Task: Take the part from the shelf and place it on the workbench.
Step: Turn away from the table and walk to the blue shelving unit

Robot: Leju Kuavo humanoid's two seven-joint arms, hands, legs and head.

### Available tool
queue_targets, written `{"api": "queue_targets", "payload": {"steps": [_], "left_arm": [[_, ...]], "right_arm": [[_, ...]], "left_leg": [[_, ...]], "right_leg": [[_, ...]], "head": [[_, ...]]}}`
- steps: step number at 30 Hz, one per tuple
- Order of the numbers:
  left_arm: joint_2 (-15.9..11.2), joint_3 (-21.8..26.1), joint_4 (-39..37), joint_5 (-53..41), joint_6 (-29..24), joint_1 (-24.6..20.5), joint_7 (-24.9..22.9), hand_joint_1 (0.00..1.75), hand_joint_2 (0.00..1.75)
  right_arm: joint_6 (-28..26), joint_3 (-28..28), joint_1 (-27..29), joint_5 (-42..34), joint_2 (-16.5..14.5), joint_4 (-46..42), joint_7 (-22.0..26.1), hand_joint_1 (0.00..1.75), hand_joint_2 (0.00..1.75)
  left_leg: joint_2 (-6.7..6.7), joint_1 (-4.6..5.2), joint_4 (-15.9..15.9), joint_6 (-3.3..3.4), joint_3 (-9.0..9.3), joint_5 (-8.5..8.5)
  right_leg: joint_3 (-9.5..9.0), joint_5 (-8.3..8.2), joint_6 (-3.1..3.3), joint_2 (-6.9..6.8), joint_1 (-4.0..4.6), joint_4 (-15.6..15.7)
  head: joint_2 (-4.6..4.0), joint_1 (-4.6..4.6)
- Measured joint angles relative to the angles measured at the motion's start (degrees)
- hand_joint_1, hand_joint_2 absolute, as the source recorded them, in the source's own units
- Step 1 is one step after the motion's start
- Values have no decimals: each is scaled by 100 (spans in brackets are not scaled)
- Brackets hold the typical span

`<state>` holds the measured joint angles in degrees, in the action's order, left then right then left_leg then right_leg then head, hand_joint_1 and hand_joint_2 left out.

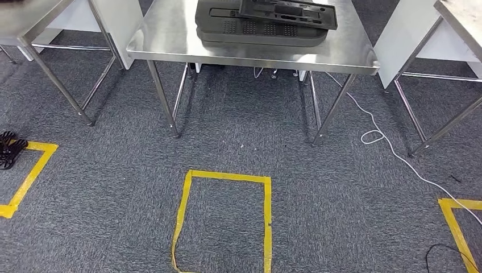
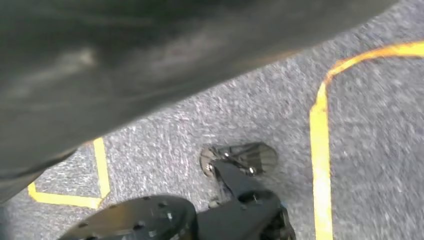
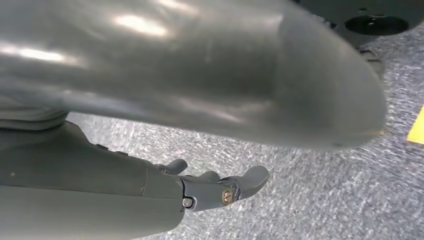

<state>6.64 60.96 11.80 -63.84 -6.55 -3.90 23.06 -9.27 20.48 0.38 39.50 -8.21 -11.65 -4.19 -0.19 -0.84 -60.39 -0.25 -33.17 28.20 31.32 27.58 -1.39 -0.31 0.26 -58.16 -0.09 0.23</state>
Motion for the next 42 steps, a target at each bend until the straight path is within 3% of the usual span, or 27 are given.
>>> {"api": "queue_targets", "payload": {"steps": [3, 6, 7, 8, 10, 12, 14, 16, 18, 21, 23, 24, 26, 28, 29, 31, 33, 34, 36, 38, 39, 40, 42], "left_arm": [[0, 2, 1, 0, -1, 7, 1, 0, 0], [-2, 2, 2, 0, 0, -1, 5, 0, 0], [-2, 2, 2, 0, 1, 0, 7, 0, 0], [-2, 2, 2, 0, 1, 1, 9, 0, 0], [1, 2, 2, 0, 1, 0, 10, 0, 0], [9, 2, 2, 0, 1, -3, 13, 0, 0], [15, 2, 2, 0, 1, -6, 15, 0, 0], [16, 2, 2, -2, 1, -4, 15, 0, 0], [18, 4, 2, -5, -1, 1, 15, 0, 0], [20, 6, 2, -18, -1, 2, 15, 0, 0], [21, 7, 1, -27, -1, 6, 15, 0, 0], [21, 7, 1, -29, -1, 8, 16, 0, 0], [21, 8, 2, -31, -1, 8, 22, 0, 0], [22, 8, 2, -32, -1, -10, 32, 0, 0], [23, 8, 2, -34, -1, -20, 36, 0, 0], [26, 9, 2, -37, -1, -27, 42, 0, 0], [24, 10, 2, -37, -1, -16, 44, 0, 0], [22, 10, 2, -37, -1, -17, 44, 0, 0], [19, 10, 2, -37, -1, -27, 45, 0, 0], [19, 10, 2, -37, 1, -30, 46, 0, 0], [19, 10, 2, -37, 2, -28, 46, 0, 0], [20, 10, 2, -37, 2, -27, 46, 0, 0], [24, 10, 2, -37, 2, -27, 46, 0, 0]], "right_arm": [[-5, -23, -8, 13, 1, 10, -4, 0, 0], [-9, -56, -15, 55, -9, 21, -23, 0, 0], [-9, -71, -14, 78, -9, 25, -34, 0, 0], [-10, -86, -11, 98, -8, 28, -44, 0, 0], [-15, -106, -11, 125, -3, 33, -62, 0, 0], [-24, -115, -20, 133, 1, 36, -67, 0, 87], [-37, -120, -28, 160, 2, 38, -67, 0, 175], [-49, -141, -29, 221, 9, 40, -67, 0, 175], [-55, -192, -27, 295, 19, 41, -67, 0, 175], [-58, -253, -24, 346, 22, 48, -67, 0, 175], [-58, -264, -22, 352, 26, 54, -68, 0, 175], [-58, -273, -23, 357, 29, 56, -68, 0, 175], [-56, -301, -28, 380, 33, 57, -69, 0, 175], [-52, -331, -29, 405, 35, 58, -75, 0, 175], [-52, -342, -28, 417, 37, 58, -79, 0, 175], [-52, -355, -31, 433, 42, 59, -84, 0, 175], [-52, -358, -41, 436, 47, 59, -84, 0, 175], [-50, -360, -46, 436, 48, 59, -84, 0, 175], [-37, -361, -59, 434, 47, 59, -81, 0, 175], [-18, -363, -94, 434, 46, 60, -79, 0, 175], [-11, -364, -110, 435, 45, 61, -79, 0, 175], [-8, -366, -121, 436, 44, 61, -79, 0, 175], [-2, -368, -119, 438, 44, 62, -82, 0, 175]], "left_leg": [[-9, -7, 26, 102, -41, -55], [-19, 3, 26, 169, -112, -91], [-26, 7, 25, 182, -133, -101], [-36, 9, 25, 190, -149, -111], [-75, 8, 25, 185, -162, -134], [-118, 15, 25, 150, -168, -160], [-142, 23, 31, 98, -175, -188], [-164, 15, 42, 36, -181, -210], [-140, 13, -104, -10, -246, -90], [-71, 17, -1030, -45, -626, 456], [-50, 16, -1478, -59, -797, 586], [-31, 15, -1404, -62, -742, 492], [94, 15, -750, -53, -381, 142], [270, 47, -135, -30, -68, -50], [311, 64, -3, -9, -19, -64], [228, 80, 33, 58, -47, -72], [120, 64, 49, 120, -71, -104], [72, 49, 57, 153, -86, -125], [-27, 44, 58, 203, -131, -159], [-140, 49, 57, 230, -167, -184], [-206, 50, 57, 233, -173, -196], [-279, 49, 57, 231, -176, -209], [-434, 47, 54, 203, -185, -241]], "right_leg": [[177, 184, -29, 3, -32, -308], [666, 645, -11, 8, -41, -1349], [770, 722, -23, 8, -44, -1582], [777, 718, -51, 8, -47, -1620], [447, 486, -126, 21, -52, -1049], [19, 241, -140, 84, -44, -247], [-121, 163, -83, 114, -14, 47], [-129, 121, -3, 69, -9, 59], [-160, 70, 84, 11, -37, 101], [-169, 41, 149, -93, -37, 115], [-167, 42, 155, -171, -25, 112], [-171, 45, 156, -207, -23, 111], [-194, 64, 141, -274, -22, 104], [-200, 100, 97, -344, 20, 73], [-194, 112, 77, -386, 43, 61], [-184, 118, 50, -486, 58, 58], [-127, 203, 18, -405, 32, -53], [-29, 320, 13, -296, 13, -258], [304, 650, 26, -81, -15, -974], [566, 843, 11, -23, -23, -1574], [558, 812, -20, -12, -26, -1587], [441, 697, -61, 6, -32, -1374], [35, 389, -112, 174, -41, -558]], "head": [[0, 18], [0, 30], [0, 29], [0, 30], [0, 31], [0, 29], [0, 24], [0, 22], [0, 10], [0, -23], [0, -24], [0, -26], [0, -28], [0, -36], [0, -37], [0, -36], [0, -22], [0, -12], [0, 11], [0, 11], [0, 11], [0, 10], [0, 12]]}}
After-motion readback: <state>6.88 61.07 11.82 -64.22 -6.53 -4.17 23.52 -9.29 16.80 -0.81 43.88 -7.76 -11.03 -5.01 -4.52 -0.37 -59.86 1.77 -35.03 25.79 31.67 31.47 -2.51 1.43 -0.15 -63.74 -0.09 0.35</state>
